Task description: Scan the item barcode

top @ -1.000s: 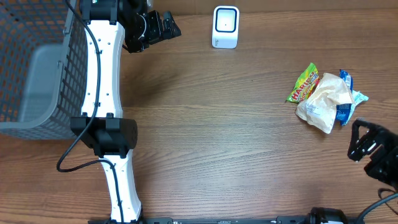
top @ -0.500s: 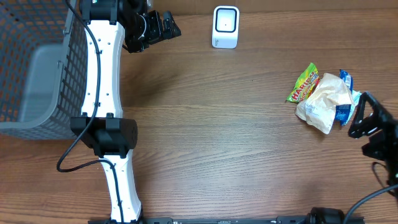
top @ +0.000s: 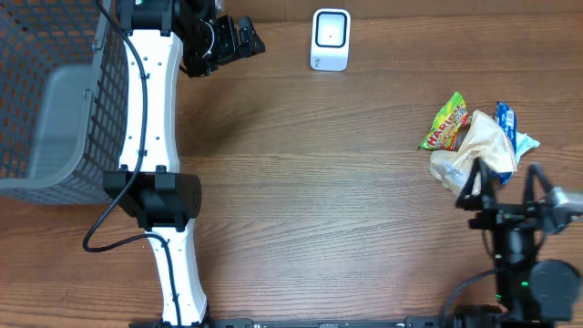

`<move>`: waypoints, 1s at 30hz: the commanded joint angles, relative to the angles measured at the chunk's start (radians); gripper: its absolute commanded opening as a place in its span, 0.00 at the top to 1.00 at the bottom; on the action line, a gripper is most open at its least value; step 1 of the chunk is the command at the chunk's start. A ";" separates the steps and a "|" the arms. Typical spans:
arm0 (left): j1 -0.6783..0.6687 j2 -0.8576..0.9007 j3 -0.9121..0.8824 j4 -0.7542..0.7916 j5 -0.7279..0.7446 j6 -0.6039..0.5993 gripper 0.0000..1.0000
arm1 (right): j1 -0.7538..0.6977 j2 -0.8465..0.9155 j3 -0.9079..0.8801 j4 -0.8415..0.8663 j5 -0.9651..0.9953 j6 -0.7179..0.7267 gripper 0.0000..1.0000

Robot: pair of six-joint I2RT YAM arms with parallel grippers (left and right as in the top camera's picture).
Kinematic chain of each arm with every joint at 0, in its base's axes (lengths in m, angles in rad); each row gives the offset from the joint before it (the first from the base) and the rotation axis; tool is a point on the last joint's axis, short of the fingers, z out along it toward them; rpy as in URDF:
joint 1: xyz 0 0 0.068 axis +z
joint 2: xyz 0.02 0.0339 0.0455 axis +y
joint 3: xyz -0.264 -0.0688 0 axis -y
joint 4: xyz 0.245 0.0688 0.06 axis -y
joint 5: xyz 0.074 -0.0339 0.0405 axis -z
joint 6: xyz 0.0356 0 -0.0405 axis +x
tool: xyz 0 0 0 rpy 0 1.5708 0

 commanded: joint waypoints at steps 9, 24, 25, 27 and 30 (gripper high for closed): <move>-0.007 -0.015 0.019 0.002 -0.006 0.002 0.00 | 0.037 -0.161 -0.304 0.131 0.043 -0.008 0.00; -0.007 -0.015 0.019 0.002 -0.006 0.002 0.00 | 0.048 -0.193 -0.313 0.019 0.057 -0.007 0.00; -0.007 -0.015 0.019 0.002 -0.006 0.002 0.00 | 0.048 -0.193 -0.313 0.019 0.057 -0.007 0.00; -0.007 -0.015 0.019 0.002 -0.006 0.002 0.00 | 0.048 -0.193 -0.313 0.019 0.057 -0.007 0.00; -0.007 -0.015 0.019 0.002 -0.006 0.002 0.00 | 0.048 -0.193 -0.313 0.019 0.057 -0.007 0.00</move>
